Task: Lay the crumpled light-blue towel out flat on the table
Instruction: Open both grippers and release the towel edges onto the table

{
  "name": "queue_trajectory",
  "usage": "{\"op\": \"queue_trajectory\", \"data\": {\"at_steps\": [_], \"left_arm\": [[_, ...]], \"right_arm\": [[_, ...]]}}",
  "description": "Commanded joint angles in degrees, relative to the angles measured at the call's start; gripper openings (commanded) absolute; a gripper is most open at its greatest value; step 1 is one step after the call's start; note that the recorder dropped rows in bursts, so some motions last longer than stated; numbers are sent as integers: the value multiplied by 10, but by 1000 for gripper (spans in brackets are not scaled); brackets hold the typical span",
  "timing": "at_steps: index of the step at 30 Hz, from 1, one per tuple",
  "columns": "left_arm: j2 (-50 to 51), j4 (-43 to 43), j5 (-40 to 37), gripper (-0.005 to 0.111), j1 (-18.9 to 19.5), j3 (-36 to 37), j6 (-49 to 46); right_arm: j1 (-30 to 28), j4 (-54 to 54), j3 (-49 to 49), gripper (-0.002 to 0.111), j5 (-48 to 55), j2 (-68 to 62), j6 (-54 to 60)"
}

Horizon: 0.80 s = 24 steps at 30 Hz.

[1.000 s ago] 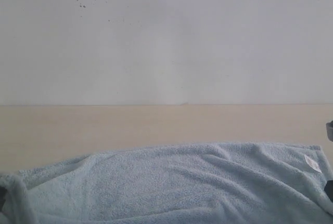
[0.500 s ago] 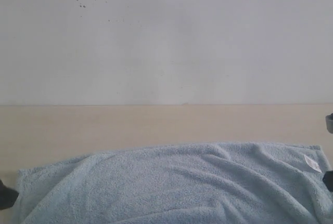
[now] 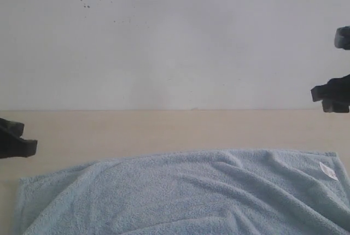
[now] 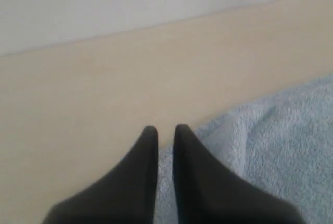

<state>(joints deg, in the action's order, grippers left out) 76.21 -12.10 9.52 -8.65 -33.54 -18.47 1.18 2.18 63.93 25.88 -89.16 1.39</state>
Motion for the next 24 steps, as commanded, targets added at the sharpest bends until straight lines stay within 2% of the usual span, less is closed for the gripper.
{"op": "queue_trajectory", "data": {"at_steps": [1, 3, 7, 10, 24], "left_arm": [[95, -5, 10, 4, 1, 1, 10], [132, -5, -6, 4, 1, -15, 10], [186, 15, -102, 4, 1, -63, 0], [230, 16, -130, 4, 1, -78, -27], [291, 16, -74, 4, 1, -78, -75]], "right_arm": [[0, -1, 1, 25, 9, -82, -21], [0, -2, 1, 1, 13, -109, -24], [0, 12, 1, 1, -30, -131, -22], [0, 23, 1, 1, -44, -156, 7], [0, 33, 1, 1, -72, -194, 6]]}}
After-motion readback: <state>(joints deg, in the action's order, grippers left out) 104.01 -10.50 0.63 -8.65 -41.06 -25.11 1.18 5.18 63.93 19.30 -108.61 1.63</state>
